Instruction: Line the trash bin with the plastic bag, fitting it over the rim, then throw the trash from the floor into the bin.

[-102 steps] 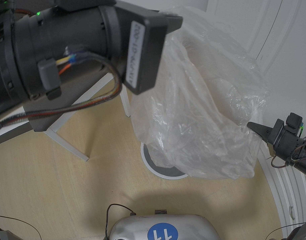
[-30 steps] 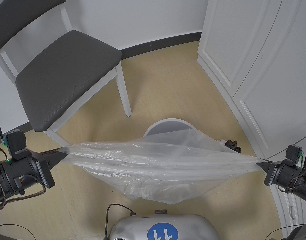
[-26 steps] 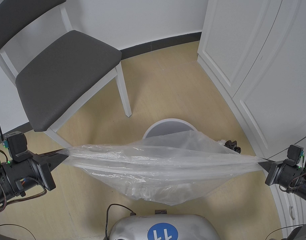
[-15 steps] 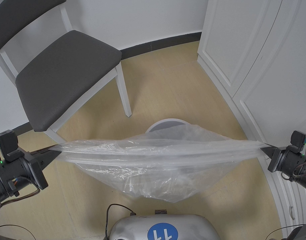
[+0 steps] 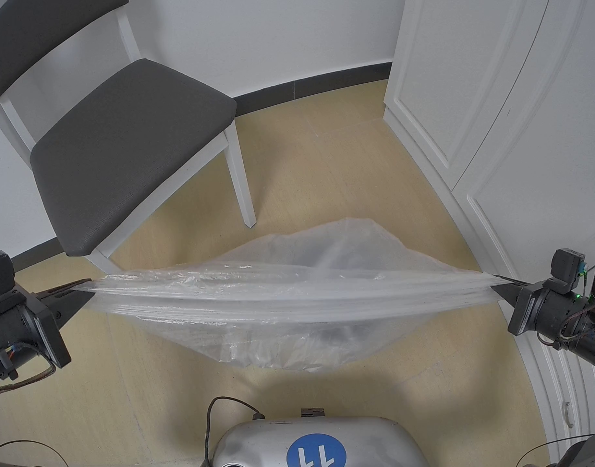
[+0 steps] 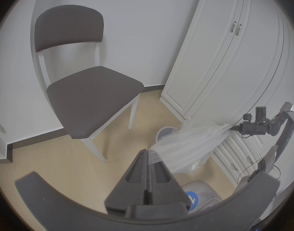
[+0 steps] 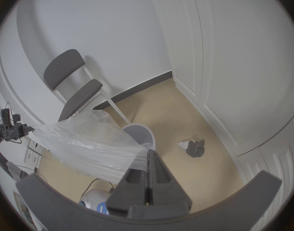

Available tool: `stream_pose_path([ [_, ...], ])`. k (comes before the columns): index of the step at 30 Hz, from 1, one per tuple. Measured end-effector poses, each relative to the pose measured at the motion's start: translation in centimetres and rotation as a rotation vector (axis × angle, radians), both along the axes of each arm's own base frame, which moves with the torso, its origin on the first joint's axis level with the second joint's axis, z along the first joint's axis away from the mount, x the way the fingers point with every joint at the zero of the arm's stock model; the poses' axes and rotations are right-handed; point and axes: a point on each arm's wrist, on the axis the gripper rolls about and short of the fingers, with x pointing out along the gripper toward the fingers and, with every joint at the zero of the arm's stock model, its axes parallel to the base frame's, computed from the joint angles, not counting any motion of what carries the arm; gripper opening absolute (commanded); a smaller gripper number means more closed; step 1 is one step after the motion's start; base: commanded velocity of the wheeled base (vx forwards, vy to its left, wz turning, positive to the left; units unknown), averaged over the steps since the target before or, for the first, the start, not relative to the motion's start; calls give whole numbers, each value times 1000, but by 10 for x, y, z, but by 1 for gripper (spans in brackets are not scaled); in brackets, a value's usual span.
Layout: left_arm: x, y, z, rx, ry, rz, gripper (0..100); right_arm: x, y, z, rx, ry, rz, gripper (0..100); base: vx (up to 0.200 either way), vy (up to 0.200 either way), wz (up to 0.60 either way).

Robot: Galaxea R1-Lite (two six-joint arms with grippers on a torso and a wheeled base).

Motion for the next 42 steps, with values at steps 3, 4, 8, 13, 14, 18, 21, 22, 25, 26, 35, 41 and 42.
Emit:
stream_pose_path([
  [3,1,4,1,12,1,26,0,1,-1,-3,-38,1,5,0,0,0,0],
  [4,1,5,2,15,0,32,0,1,-1,-3,-48,1,5,0,0,0,0],
  [8,2,8,3,22,-2,62,0,1,-3,-5,-68,3,1,0,0,0,0],
  [13,4,10,2,22,3,80,0,1,-6,-6,-76,6,-13,0,0,0,0],
  [14,5,10,2,22,4,80,0,2,-7,-7,-79,6,-18,0,0,0,0],
  [18,7,10,-1,27,20,81,0,4,-13,-7,-110,4,-47,0,0,0,0],
  [21,10,9,-3,31,33,81,0,5,-18,-8,-135,3,-68,0,0,0,0],
  [22,11,9,-3,32,36,81,0,5,-19,-9,-140,4,-72,0,0,0,0],
  [25,12,9,-6,35,44,81,0,5,-20,-9,-158,0,-85,0,0,0,0],
  [26,12,9,-6,36,44,79,0,5,-20,-9,-161,-2,-86,0,0,0,0],
  [35,12,-6,-8,4,-8,-65,0,-9,-11,-1,-186,-68,-18,0,0,0,0],
  [41,28,-23,-8,-24,-45,-175,0,-6,-4,5,-173,-91,24,0,0,0,0],
  [42,33,-27,-8,-31,-57,-192,0,-5,-3,5,-169,-96,29,0,0,0,0],
])
